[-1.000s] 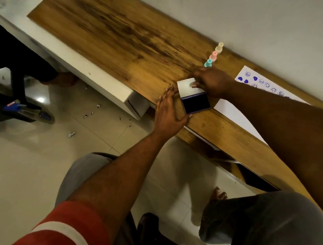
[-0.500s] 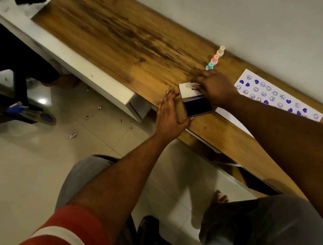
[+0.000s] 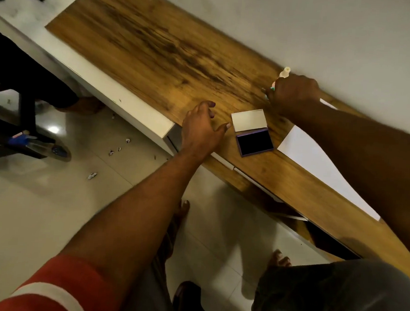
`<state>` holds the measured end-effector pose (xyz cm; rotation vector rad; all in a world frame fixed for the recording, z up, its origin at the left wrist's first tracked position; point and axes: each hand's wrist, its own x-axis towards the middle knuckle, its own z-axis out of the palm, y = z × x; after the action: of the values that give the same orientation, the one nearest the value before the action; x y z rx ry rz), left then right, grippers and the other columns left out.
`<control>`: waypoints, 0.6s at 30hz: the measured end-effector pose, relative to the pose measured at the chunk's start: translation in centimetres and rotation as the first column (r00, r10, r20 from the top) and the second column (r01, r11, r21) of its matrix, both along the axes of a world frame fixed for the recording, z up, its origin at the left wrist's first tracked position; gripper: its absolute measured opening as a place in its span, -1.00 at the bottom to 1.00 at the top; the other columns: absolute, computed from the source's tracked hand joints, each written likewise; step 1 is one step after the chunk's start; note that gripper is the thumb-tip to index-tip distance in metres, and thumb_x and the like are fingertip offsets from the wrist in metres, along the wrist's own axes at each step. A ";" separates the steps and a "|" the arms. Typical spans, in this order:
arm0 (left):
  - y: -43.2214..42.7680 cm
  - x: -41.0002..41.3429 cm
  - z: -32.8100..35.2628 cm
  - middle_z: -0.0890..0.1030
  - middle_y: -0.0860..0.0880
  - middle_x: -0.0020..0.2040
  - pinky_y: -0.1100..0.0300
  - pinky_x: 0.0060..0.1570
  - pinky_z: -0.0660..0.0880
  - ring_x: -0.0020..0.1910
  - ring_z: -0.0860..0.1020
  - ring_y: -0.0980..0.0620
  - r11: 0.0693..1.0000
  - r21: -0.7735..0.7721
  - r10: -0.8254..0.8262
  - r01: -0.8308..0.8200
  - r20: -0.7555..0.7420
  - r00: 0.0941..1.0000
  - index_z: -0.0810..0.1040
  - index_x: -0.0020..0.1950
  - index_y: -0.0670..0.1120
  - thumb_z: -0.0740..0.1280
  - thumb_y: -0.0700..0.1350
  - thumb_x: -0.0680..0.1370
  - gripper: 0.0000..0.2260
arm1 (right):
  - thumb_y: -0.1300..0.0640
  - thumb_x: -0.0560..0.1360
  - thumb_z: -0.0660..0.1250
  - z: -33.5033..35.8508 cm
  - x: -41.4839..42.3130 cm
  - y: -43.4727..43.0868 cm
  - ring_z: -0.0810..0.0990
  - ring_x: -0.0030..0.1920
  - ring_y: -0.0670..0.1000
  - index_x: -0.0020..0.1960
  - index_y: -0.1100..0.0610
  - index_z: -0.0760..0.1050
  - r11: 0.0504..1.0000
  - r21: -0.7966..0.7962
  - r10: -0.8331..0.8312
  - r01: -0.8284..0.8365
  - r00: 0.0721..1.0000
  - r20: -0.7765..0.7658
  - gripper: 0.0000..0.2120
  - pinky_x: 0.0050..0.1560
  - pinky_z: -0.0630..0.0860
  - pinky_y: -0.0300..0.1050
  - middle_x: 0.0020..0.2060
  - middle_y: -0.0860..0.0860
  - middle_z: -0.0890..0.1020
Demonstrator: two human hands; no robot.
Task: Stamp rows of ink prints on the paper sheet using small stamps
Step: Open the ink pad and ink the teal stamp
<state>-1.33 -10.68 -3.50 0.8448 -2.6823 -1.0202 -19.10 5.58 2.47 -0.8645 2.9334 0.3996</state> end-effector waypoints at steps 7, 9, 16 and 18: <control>-1.5 -0.3 -0.2 0.58 0.12 -0.01 -0.04 0.17 0.57 0.08 0.58 0.04 1.000 -0.017 -0.023 0.024 0.064 0.998 0.52 0.41 0.01 0.48 0.08 0.59 -0.57 | 0.07 0.70 0.23 -0.2 0.2 -1.8 0.64 0.10 0.26 0.26 0.24 0.57 0.976 0.193 0.089 -0.097 0.995 0.051 -0.71 0.03 0.58 0.06 0.09 0.23 0.63; -1.9 -0.3 -0.2 0.63 0.08 0.04 -0.01 0.18 0.57 0.08 0.60 0.05 0.998 -0.023 -0.048 0.050 0.093 0.995 0.56 0.40 0.00 0.49 0.07 0.59 -0.59 | 0.16 0.67 0.27 -0.4 0.6 -2.7 0.63 0.13 0.26 0.26 0.25 0.56 0.964 0.237 0.108 -0.121 0.992 0.066 -0.76 0.04 0.58 0.08 0.12 0.23 0.63; -2.8 -0.1 -0.5 0.66 0.00 0.21 -0.01 0.20 0.59 0.16 0.61 0.00 0.999 0.016 -0.042 0.040 0.155 0.987 0.57 0.43 0.03 0.53 0.11 0.55 -0.51 | 0.15 0.65 0.24 -1.7 2.8 -8.8 0.64 0.14 0.25 0.23 0.18 0.56 0.984 0.085 0.141 -0.154 0.979 0.151 -0.78 0.01 0.55 0.10 0.13 0.19 0.65; -3.1 -0.2 -0.5 0.67 0.00 0.23 0.02 0.20 0.59 0.17 0.62 0.00 0.999 0.028 -0.029 0.025 0.154 0.988 0.56 0.45 0.04 0.56 0.12 0.52 -0.47 | 0.12 0.66 0.21 -2.0 3.9 -10.5 0.64 0.14 0.23 0.26 0.17 0.55 0.973 0.087 0.198 -0.215 0.965 0.173 -0.75 0.05 0.55 0.09 0.15 0.18 0.64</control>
<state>-1.51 -13.74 -4.04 0.9308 -2.8214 -1.0378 -15.20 -4.89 0.49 -1.1350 2.6570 0.4652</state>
